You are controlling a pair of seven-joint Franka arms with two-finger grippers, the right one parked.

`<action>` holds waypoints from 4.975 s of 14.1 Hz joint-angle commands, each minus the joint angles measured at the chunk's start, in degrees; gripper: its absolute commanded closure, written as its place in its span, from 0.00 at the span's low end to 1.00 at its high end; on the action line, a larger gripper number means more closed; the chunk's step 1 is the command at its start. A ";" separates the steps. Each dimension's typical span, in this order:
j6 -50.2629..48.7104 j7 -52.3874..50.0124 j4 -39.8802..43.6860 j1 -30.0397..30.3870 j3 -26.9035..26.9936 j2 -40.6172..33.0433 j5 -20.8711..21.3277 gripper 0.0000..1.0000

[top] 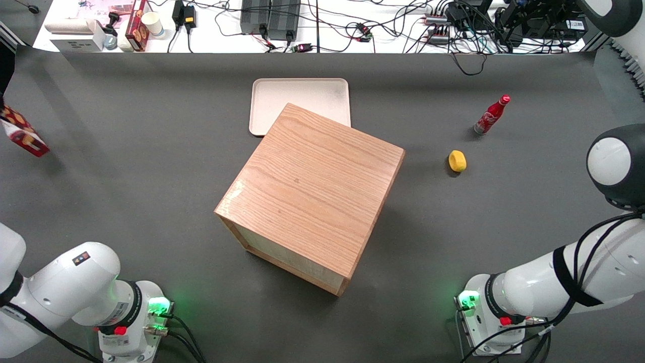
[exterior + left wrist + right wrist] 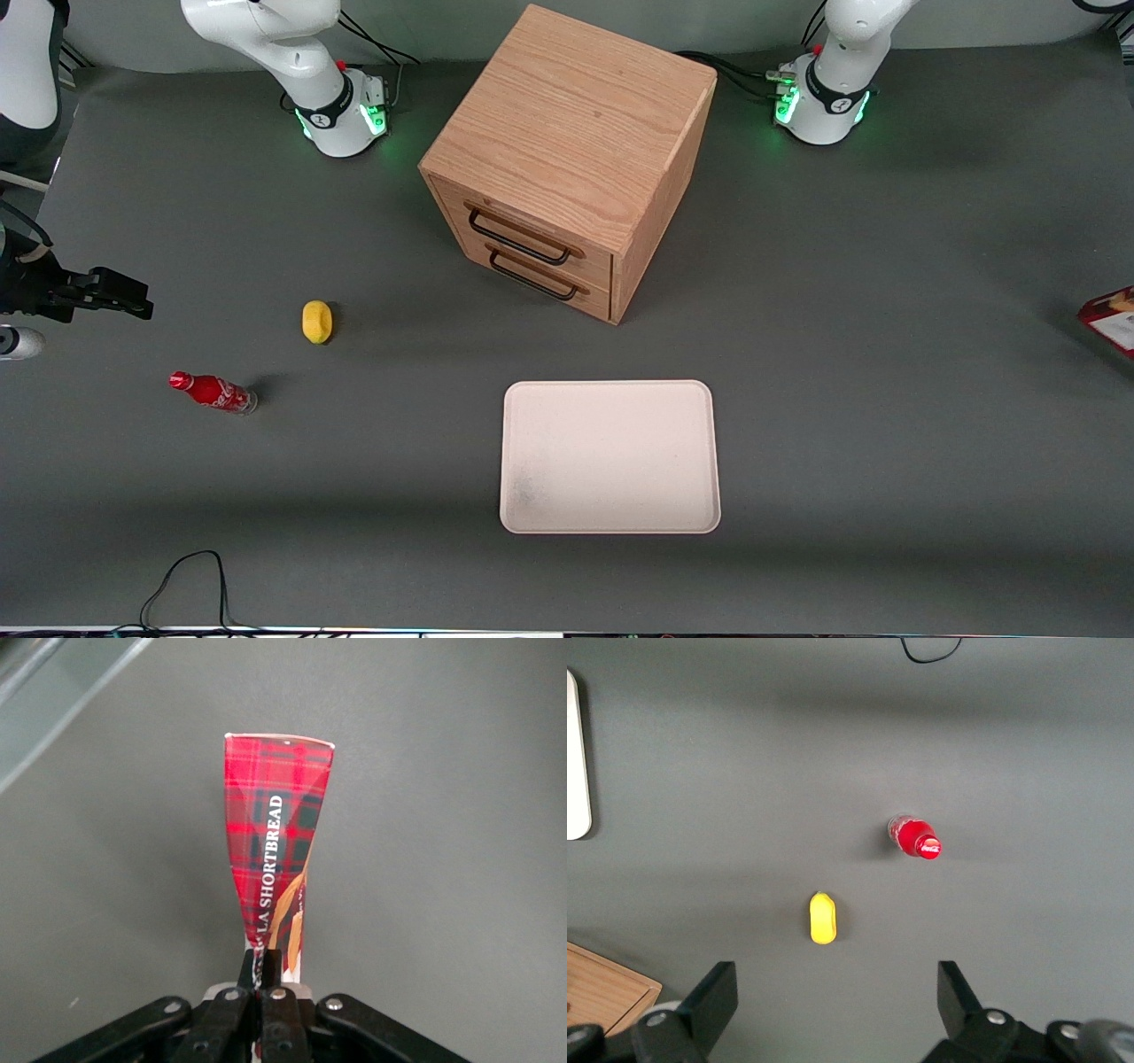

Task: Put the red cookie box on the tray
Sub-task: 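Lift the box and carry it toward the white tray, then lower the box onto the tray's edge with the left gripper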

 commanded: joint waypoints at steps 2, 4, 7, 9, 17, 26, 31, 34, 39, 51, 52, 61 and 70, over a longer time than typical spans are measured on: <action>-12.15 -0.37 7.22 0.38 0.13 -5.36 -0.01 1.00; -16.20 -0.37 10.39 0.38 0.31 -6.94 0.17 1.00; -19.19 0.67 13.03 0.46 0.13 -7.92 0.17 1.00; -22.09 2.87 15.23 -0.50 -0.39 -7.92 0.08 1.00; -32.29 2.36 18.14 -15.94 -7.87 -12.05 2.88 1.00; -31.96 -17.51 18.05 -43.81 -7.69 -9.25 4.83 1.00; -27.91 -15.84 18.14 -47.25 -12.25 -7.75 2.80 1.00; -25.19 -16.37 18.84 -49.53 -12.35 -7.48 2.80 1.00; -19.58 -17.15 18.49 -54.01 -12.26 -6.09 3.07 1.00; -2.27 -23.05 15.17 -58.86 -10.16 9.38 9.22 1.00; 1.41 -23.05 12.89 -58.77 -9.72 9.92 9.22 1.00; 10.42 -23.05 11.99 -59.12 -8.31 15.54 11.68 1.00; 10.68 -23.31 11.72 -59.48 -8.04 16.60 11.86 1.00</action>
